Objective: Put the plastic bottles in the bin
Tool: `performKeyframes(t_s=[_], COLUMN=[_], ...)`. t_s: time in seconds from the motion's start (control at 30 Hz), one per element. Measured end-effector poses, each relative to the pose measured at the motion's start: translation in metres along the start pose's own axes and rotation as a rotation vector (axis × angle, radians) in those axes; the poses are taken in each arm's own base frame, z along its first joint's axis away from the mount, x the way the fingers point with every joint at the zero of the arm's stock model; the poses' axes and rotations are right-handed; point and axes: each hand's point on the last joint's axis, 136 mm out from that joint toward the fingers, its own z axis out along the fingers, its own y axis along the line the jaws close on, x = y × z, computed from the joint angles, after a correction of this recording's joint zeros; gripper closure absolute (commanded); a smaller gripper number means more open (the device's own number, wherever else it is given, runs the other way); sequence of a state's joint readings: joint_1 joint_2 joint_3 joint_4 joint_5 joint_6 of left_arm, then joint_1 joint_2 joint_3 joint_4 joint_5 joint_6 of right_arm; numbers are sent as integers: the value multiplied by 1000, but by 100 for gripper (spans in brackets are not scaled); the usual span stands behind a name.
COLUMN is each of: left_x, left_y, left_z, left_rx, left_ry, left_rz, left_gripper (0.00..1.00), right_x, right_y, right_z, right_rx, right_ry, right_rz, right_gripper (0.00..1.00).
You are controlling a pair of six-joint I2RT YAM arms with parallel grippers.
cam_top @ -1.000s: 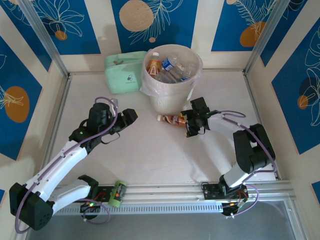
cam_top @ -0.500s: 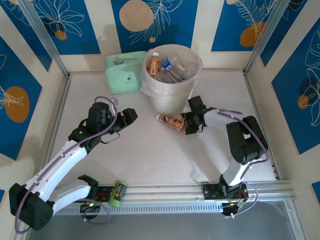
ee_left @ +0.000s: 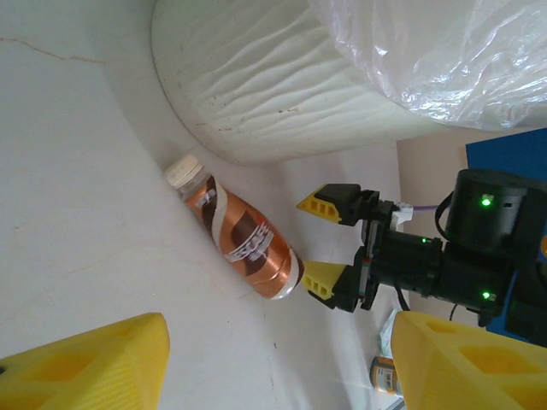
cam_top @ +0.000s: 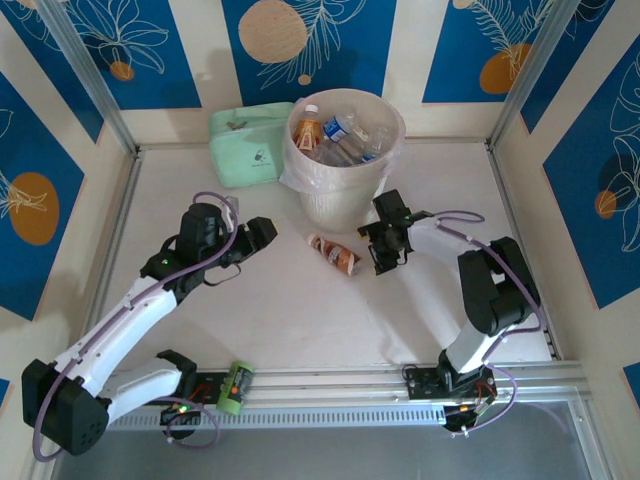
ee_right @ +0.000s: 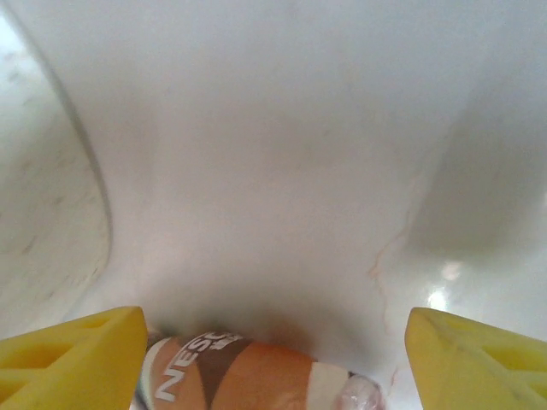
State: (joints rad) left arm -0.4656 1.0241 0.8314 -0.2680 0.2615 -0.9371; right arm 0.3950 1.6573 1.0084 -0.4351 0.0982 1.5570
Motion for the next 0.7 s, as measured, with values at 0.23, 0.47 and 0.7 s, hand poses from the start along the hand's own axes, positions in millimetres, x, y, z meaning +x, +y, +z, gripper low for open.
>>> performKeyframes(t_s=[0.23, 0.47, 0.7], left_x=[-1, -4, -10], left_y=[1, 1, -1], left_z=[0, -1, -3], left_rx=[-2, -2, 0], left_ry=[-2, -11, -25], left_rz=[0, -2, -6], left_gripper=[31, 31, 31], right_x=[20, 38, 80], right_y=[6, -4, 21], right_z=[-19, -50, -75], right_rx=[-38, -29, -135], right_ry=[30, 0, 50], right_rz=[-220, -619, -1087], right_gripper=[26, 10, 7])
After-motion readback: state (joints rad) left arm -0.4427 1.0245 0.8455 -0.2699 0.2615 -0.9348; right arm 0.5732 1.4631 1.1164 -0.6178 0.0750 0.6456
